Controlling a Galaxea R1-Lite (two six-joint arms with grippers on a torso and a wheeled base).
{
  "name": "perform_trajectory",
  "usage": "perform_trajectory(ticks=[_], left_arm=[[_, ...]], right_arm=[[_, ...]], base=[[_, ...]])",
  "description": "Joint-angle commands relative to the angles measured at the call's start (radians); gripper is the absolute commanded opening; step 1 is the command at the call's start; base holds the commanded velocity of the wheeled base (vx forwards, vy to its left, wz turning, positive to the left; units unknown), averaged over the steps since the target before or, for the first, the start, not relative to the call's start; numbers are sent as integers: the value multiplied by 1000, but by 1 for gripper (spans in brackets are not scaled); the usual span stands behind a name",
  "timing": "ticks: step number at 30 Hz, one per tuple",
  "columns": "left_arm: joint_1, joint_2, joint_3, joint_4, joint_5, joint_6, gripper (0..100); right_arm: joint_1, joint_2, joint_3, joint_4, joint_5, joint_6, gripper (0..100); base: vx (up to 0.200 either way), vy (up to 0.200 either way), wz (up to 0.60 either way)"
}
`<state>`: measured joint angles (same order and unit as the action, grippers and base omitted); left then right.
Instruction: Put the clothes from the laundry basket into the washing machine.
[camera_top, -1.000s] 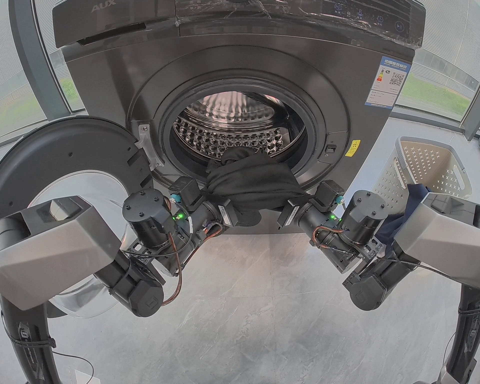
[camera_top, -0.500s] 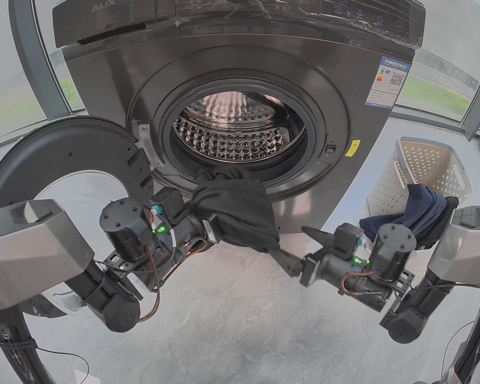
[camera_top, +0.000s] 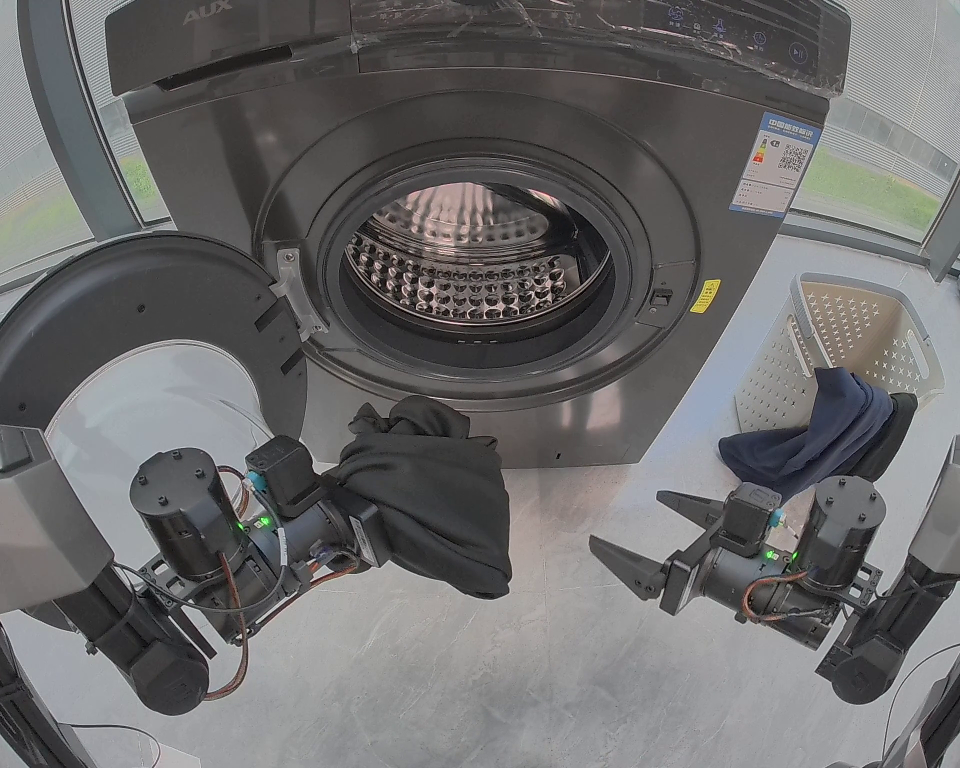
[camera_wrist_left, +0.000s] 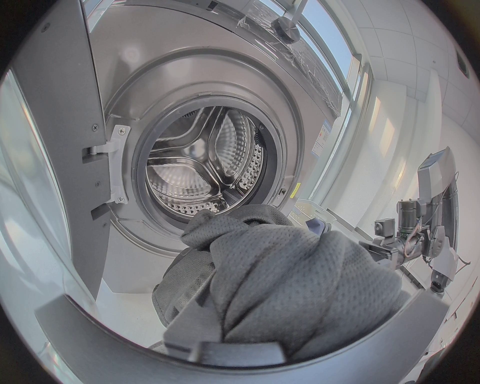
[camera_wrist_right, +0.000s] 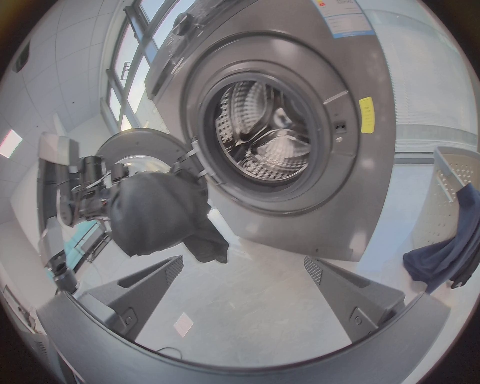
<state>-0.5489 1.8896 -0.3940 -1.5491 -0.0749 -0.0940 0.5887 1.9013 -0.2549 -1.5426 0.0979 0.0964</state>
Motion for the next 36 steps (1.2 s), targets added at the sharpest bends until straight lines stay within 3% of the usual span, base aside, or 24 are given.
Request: perform_trajectory(ticks=[1, 6, 11, 22, 28, 36], left_arm=[[15, -33, 20, 0, -2, 0, 0], [12, -20, 30, 1, -2, 27, 0], [6, 9, 32, 0, -2, 34, 0], [-3, 22, 32, 0, 0, 39, 0], [-6, 29, 34, -2, 0, 62, 0], [-9, 36, 32, -2, 1, 62, 0]], right_arm=[[-36, 55, -60, 1, -30, 3, 100], [-32, 55, -87, 1, -38, 3, 100], [-33, 55, -84, 1, -40, 5, 100], [-33, 55, -83, 1, -38, 5, 100], [-32, 55, -83, 1, -38, 6, 100], [-33, 55, -83, 1, -38, 6, 100]], base=[[0, 0, 0], [160, 0, 0], [200, 0, 0], [0, 55, 0], [0, 0, 0], [0, 0, 0]])
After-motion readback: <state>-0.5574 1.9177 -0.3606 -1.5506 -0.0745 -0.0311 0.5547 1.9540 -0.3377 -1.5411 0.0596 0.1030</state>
